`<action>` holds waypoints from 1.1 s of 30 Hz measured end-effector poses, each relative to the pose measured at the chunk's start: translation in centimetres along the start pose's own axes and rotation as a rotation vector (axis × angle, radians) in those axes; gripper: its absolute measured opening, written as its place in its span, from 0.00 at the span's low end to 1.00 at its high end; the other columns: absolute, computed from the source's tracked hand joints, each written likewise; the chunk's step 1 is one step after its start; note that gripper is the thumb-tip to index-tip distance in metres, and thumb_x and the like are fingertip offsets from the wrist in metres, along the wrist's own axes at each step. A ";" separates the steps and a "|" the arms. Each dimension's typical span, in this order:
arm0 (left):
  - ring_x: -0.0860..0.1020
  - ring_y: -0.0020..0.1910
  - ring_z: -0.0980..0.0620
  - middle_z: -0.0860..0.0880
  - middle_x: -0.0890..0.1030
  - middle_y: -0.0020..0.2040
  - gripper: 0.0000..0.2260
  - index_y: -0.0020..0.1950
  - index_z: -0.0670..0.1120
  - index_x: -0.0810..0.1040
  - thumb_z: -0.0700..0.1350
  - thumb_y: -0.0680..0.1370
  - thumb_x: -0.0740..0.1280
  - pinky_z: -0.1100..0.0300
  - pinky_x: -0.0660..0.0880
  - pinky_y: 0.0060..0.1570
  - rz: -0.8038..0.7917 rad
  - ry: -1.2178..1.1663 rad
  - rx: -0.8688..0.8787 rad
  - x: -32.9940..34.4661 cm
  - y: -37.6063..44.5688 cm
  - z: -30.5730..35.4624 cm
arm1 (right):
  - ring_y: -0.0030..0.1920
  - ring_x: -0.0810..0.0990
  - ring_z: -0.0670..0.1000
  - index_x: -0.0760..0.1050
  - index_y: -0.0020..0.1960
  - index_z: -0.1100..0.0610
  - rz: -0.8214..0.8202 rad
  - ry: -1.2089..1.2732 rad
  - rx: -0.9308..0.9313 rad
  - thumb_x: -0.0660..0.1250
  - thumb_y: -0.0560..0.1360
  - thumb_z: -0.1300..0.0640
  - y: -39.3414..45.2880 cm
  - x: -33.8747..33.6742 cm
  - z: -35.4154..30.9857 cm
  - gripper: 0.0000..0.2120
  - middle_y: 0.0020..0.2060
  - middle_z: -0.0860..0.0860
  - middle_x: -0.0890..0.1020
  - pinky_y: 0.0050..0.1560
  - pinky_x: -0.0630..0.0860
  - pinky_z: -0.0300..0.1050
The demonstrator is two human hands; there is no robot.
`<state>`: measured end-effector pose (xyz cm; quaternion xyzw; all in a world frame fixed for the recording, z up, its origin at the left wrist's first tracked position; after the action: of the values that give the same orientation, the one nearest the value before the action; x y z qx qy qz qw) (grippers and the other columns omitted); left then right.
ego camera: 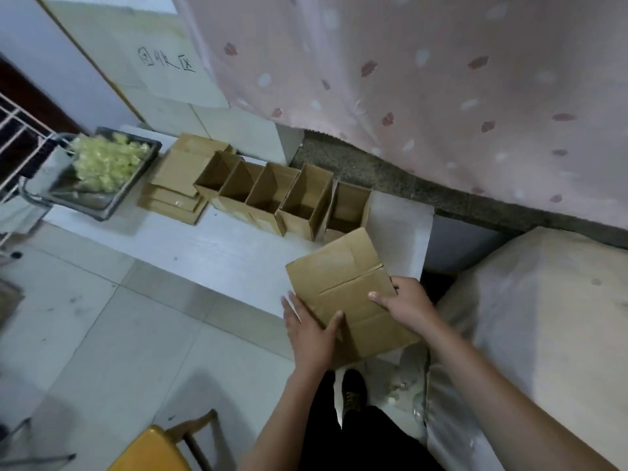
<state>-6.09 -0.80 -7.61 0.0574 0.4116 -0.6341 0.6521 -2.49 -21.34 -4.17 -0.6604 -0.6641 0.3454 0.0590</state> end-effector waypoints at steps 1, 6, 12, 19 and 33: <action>0.50 0.81 0.45 0.45 0.45 0.83 0.53 0.81 0.46 0.36 0.61 0.74 0.72 0.48 0.51 0.79 0.004 -0.123 -0.070 -1.0 -0.3 -0.3 | 0.44 0.77 0.40 0.78 0.50 0.45 0.010 0.051 0.004 0.73 0.75 0.51 -0.7 0.5 -0.2 0.06 0.42 0.38 0.80 0.36 0.70 0.35; 0.79 0.49 0.55 0.50 0.80 0.60 0.35 0.72 0.46 0.67 0.57 0.72 0.77 0.52 0.79 0.54 0.012 -0.470 -0.289 -5.4 -2.2 -2.0 | 0.43 0.83 0.44 0.81 0.44 0.47 -0.012 0.218 0.015 0.74 0.74 0.51 -3.2 4.3 -1.0 0.03 0.42 0.42 0.85 0.37 0.76 0.39; 0.82 0.43 0.54 0.54 0.86 0.44 0.09 0.52 0.49 0.83 0.53 0.76 0.73 0.61 0.75 0.36 0.130 -0.666 -0.339 -10.6 -3.9 -4.8 | 0.38 0.85 0.42 0.83 0.41 0.48 -0.107 0.239 -0.013 0.75 0.74 0.53 -3.7 8.4 -3.0 0.04 0.40 0.43 0.87 0.37 0.79 0.38; 0.83 0.42 0.50 0.51 0.86 0.39 0.15 0.47 0.44 0.83 0.57 0.75 0.73 0.58 0.75 0.37 0.290 -0.777 -0.400 -16.6 -3.7 -7.9 | 0.42 0.86 0.47 0.84 0.47 0.53 -0.210 0.219 -0.068 0.73 0.75 0.52 -4.2 14.7 -8.0 0.04 0.41 0.45 0.87 0.43 0.83 0.48; 0.81 0.45 0.50 0.50 0.84 0.46 0.14 0.50 0.46 0.81 0.56 0.77 0.72 0.58 0.72 0.36 0.279 -0.843 -0.326 -34.8 5.9 -14.1 | 0.43 0.86 0.48 0.83 0.51 0.53 -0.078 0.193 -0.126 0.74 0.74 0.52 -2.2 30.8 -22.3 0.07 0.43 0.45 0.87 0.40 0.82 0.43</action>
<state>-2.49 35.86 1.77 -0.2533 0.1935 -0.4357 0.8418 3.91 15.66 2.24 -0.6666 -0.7010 0.2354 0.0942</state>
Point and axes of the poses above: each hand's wrist, its own y-axis towards the middle knuckle, its own x-axis out of the palm, z = x × y, the point moved 2 cm from there along y, towards the middle knuckle
